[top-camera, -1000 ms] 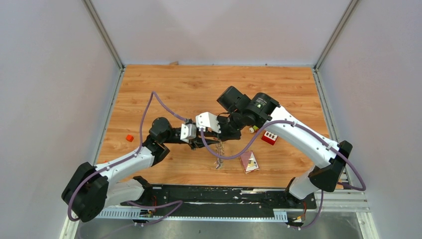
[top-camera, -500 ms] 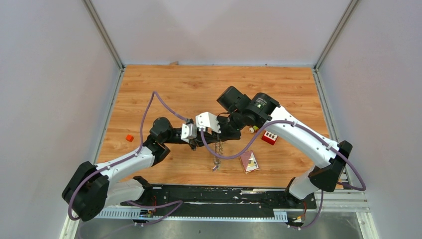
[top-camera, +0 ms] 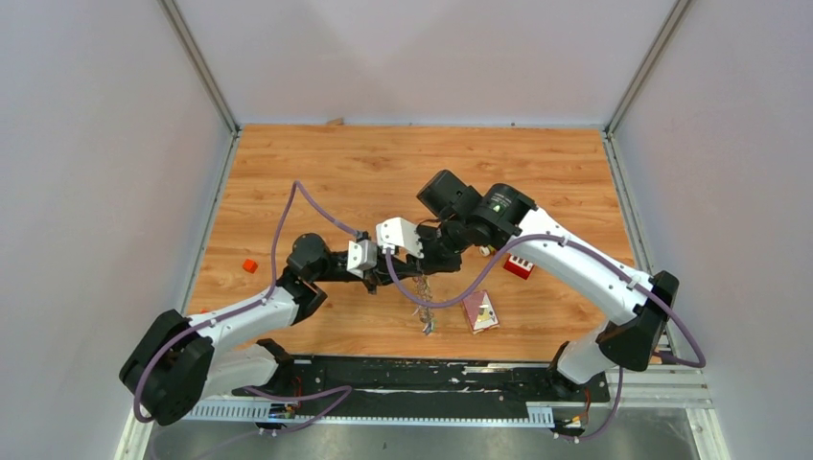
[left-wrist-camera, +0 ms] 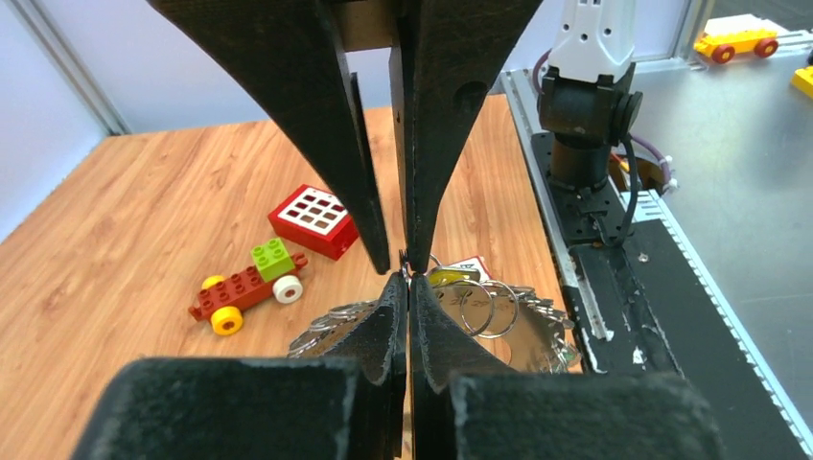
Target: Put the keys on the keyring
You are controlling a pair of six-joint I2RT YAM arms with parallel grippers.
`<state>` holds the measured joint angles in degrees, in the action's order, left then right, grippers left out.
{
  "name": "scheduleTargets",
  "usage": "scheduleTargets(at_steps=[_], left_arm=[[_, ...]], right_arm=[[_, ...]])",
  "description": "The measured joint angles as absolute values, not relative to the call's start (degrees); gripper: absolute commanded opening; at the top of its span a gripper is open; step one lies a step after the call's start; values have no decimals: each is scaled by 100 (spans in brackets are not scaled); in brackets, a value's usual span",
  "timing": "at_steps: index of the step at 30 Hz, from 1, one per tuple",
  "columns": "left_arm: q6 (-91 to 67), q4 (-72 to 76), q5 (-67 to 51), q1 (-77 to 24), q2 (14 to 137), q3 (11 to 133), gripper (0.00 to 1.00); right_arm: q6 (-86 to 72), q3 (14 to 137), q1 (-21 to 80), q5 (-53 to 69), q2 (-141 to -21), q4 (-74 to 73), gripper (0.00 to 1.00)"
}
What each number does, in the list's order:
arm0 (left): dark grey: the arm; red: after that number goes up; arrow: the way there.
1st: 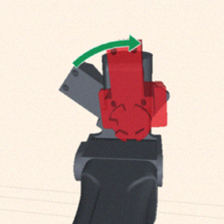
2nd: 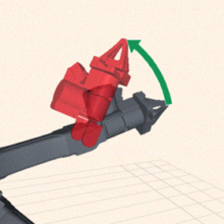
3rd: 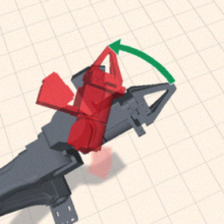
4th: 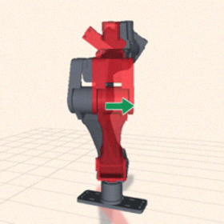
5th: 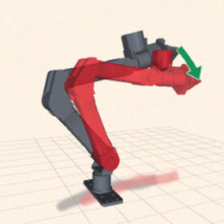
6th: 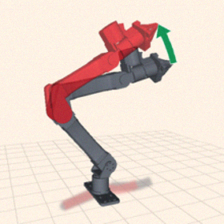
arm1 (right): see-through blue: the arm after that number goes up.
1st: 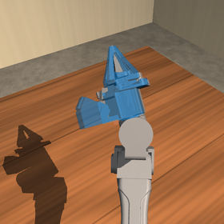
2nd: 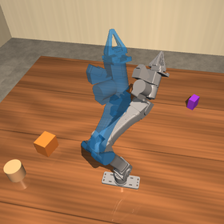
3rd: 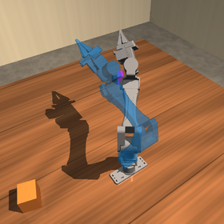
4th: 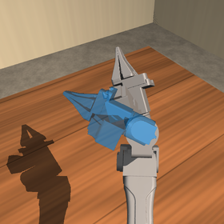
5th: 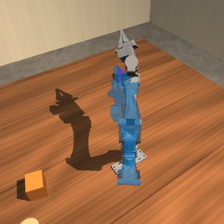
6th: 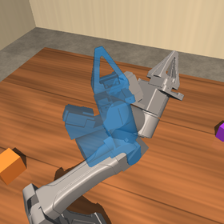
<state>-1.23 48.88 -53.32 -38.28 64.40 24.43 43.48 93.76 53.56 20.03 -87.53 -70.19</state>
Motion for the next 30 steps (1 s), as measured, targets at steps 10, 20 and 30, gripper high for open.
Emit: scheduleTargets(at_steps=[10,20,30], left_arm=[[-729,5690,-4974,-3830,6416,2110,0],[-910,5944,-4794,-3837,6407,2104,0],[-915,6031,-4783,-3857,6383,2093,0]], right_arm=[[4163,8742,4858,2567,-7996,-6243,52],[3863,8049,3988,4178,-7686,-5629,48],[3675,7950,3769,5122,-8038,-5411,41]])
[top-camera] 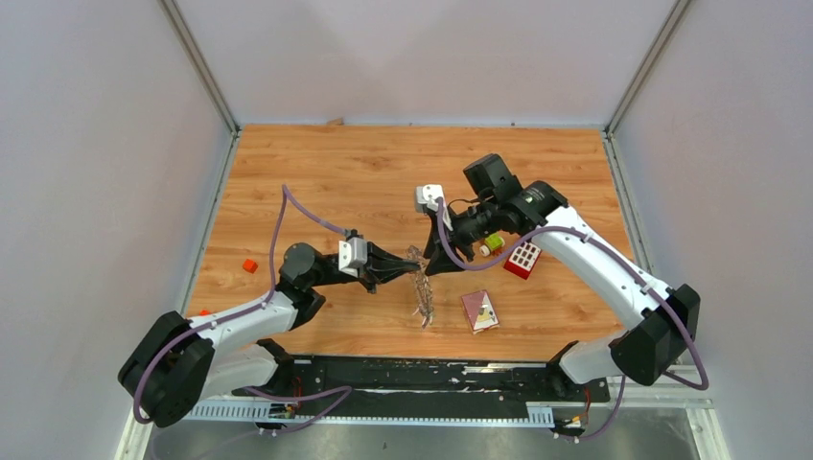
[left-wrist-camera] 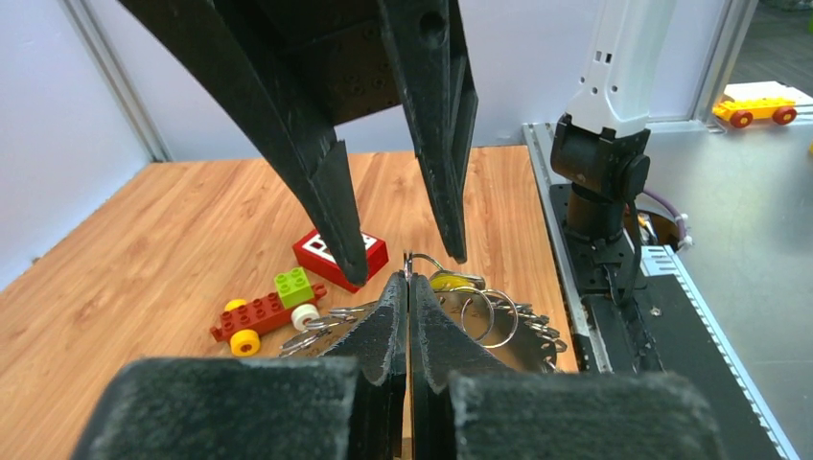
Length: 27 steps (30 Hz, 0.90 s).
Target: Put the keys on the keyring
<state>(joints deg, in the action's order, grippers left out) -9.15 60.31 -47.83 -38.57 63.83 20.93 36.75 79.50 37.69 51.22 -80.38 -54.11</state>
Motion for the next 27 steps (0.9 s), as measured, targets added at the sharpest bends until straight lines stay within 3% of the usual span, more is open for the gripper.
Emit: scheduleTargets(at_steps=[16,27], left_arm=[[-908,6200,-4724,-3857,6340,1992,0],[-910,6351,-4729,-3857,6313,1931,0]], right_arm=[[3632,7773,3693,5502,-8180,-5387,7],[3629,7738,3675,5572,-8182,-5356,2]])
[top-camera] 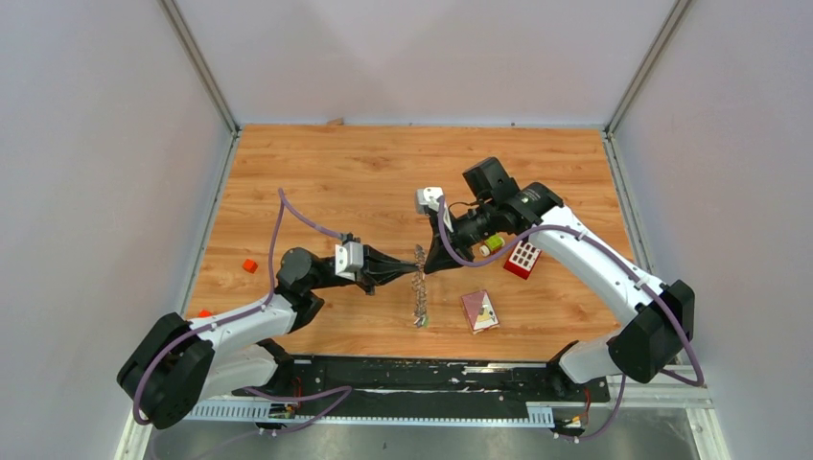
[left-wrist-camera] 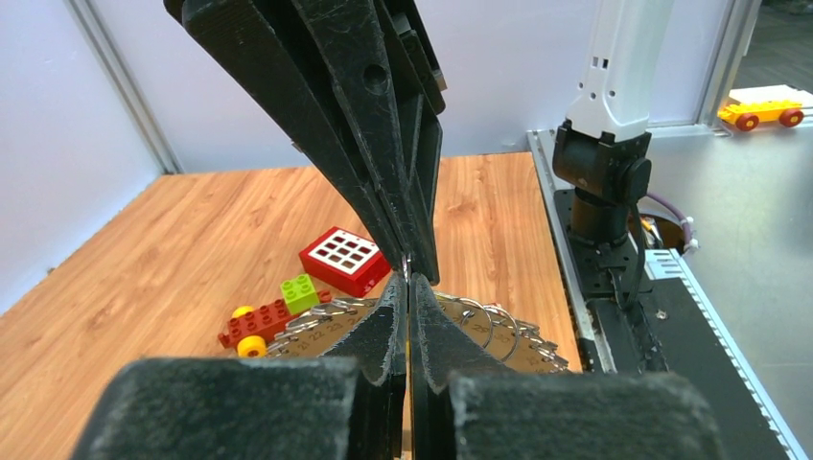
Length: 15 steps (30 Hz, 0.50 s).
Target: Put the keys on the keyring
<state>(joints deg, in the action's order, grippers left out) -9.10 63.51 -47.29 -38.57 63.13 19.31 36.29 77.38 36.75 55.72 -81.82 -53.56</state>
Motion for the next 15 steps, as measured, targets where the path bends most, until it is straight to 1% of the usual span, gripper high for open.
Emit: scheduleTargets(at_steps=[15], left_arm=[[-1007,6635,-4768,-3857,6302,1835,0]], right_arm=[[3632,7642,3667,5725,-8243,-5284,2]])
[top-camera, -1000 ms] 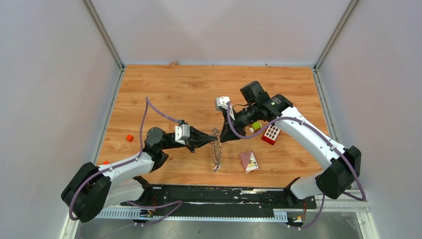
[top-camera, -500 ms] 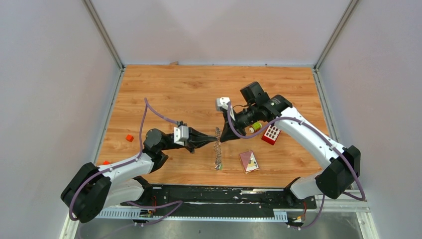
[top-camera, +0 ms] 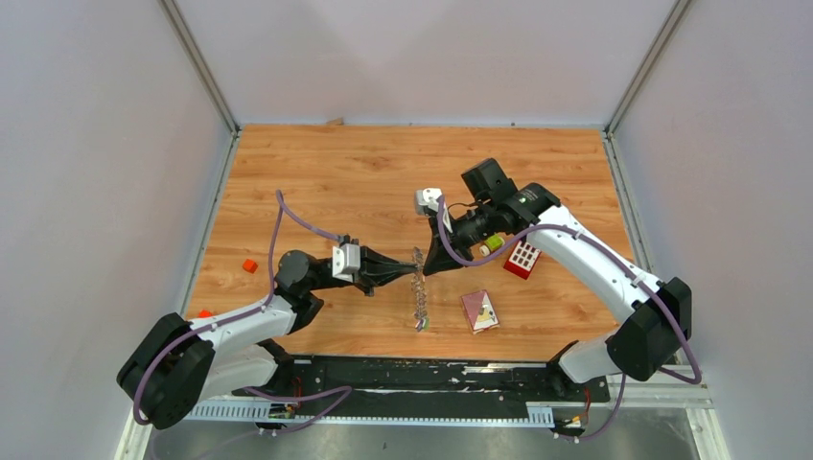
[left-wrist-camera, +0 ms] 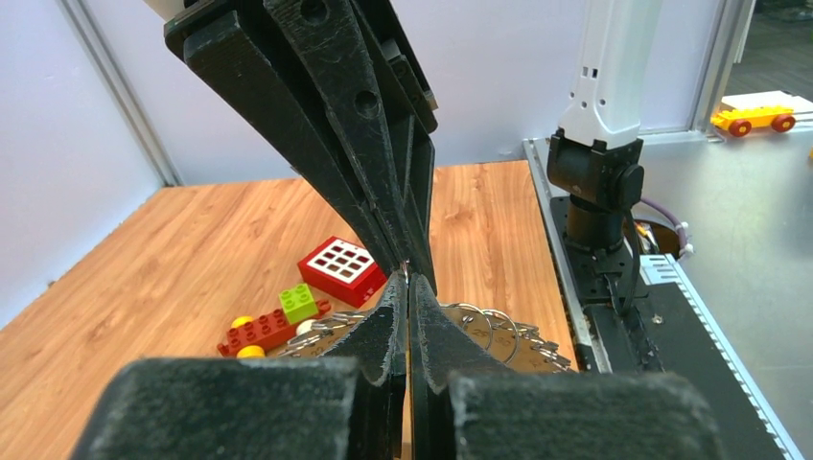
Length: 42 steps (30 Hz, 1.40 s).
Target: Put the keys on the keyring
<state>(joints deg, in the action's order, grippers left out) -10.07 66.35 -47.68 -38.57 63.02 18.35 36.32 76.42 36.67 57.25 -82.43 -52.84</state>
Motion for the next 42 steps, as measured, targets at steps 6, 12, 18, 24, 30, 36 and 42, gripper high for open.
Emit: scheduleTargets(at_steps=[6,12,18,24,30,36,42], left_arm=[[-1009,6683,-4788,-3857,6300,1824,0],[-1009,6716,-4794,-3854,6298,1804,0],[-1007,6718,-4834,-3854,6298,1802,0],[-1007,6766,-4851,-3854,6298,1802,0],[-1002,6860,-4880,-3854,6254,1802,0],[-1002,6844,-4877,-3857,6254,1802,0],[-1041,6844,-4803,-3857,6263,1802,0]], right_arm=[[3636,7642,3667,5817,-8278,-5286,3],[3671,7642,3656,5955,-8344,-5304,5],[3763,7644,3673,6040,-8425,-5365,8],[3872,7662,3789,6036,-8514,-5492,16],[4049,7850,3830,5996,-8541,-5649,33],[4150,7859,3872,5808,-8219,-5621,36],[4117,7719,3911,5450,-7439,-5317,36]])
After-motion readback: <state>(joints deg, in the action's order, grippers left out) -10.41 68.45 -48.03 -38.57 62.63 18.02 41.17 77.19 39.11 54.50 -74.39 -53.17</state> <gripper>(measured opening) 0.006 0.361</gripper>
